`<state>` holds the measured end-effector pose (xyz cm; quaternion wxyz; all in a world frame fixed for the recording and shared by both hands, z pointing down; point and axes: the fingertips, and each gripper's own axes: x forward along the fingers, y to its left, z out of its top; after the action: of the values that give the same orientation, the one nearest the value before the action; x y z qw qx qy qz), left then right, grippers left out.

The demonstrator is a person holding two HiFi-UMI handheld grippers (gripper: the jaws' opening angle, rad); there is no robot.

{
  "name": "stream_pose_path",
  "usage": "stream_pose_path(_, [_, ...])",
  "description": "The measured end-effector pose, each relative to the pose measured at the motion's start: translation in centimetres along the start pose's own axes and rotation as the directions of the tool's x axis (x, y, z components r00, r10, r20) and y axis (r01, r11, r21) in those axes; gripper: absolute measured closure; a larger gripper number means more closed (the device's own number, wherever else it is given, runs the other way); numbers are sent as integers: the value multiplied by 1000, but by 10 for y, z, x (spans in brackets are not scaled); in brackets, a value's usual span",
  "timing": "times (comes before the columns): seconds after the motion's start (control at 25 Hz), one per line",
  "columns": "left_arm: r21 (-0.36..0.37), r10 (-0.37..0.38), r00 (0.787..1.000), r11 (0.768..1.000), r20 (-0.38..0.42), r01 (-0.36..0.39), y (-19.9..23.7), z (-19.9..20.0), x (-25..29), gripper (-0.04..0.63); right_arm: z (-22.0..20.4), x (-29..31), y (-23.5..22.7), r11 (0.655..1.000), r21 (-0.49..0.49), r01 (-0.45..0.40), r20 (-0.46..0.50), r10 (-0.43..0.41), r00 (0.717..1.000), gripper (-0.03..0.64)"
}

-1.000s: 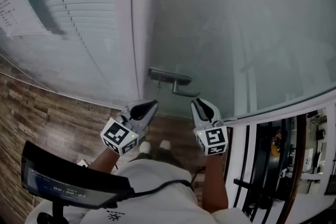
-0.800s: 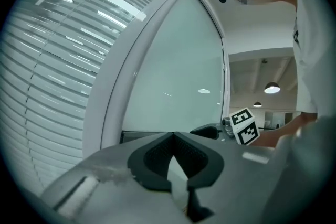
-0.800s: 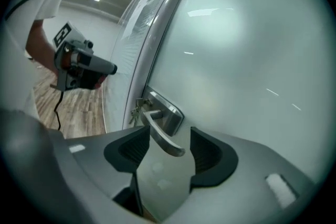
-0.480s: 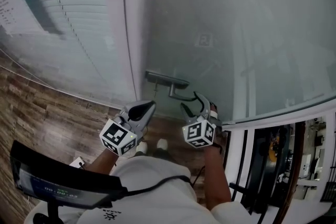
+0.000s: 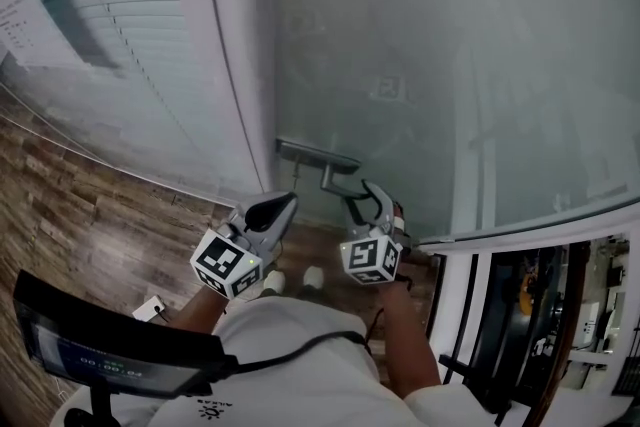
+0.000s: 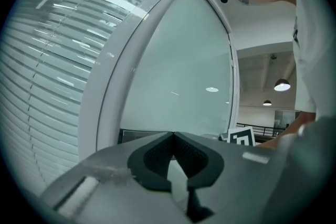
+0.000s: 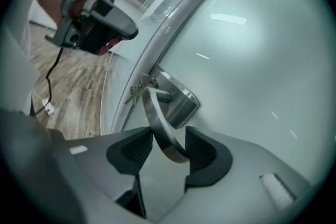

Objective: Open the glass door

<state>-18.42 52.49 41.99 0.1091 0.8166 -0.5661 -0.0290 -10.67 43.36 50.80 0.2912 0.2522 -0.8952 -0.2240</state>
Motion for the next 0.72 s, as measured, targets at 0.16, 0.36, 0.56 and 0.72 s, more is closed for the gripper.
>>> stream_pose_path(0.16, [-4, 10, 1000, 1000, -9, -10, 2, -3, 0, 589, -4, 3, 5, 990, 139, -38, 60, 30, 998, 417])
stream_pose_path(0.36, [0, 14, 1000, 1000, -9, -14, 4, -1, 3, 589, -6, 8, 8, 963, 258, -77, 105, 51, 993, 417])
stream_pose_path(0.56, [8, 17, 1000, 1000, -15, -17, 6, -3, 9, 589, -7, 12, 9, 978, 196, -72, 86, 56, 995, 423])
stream_pose_path(0.72, [7, 6, 1000, 1000, -15, -6, 3, -3, 11, 589, -7, 15, 7, 989, 127, -68, 57, 62, 996, 437])
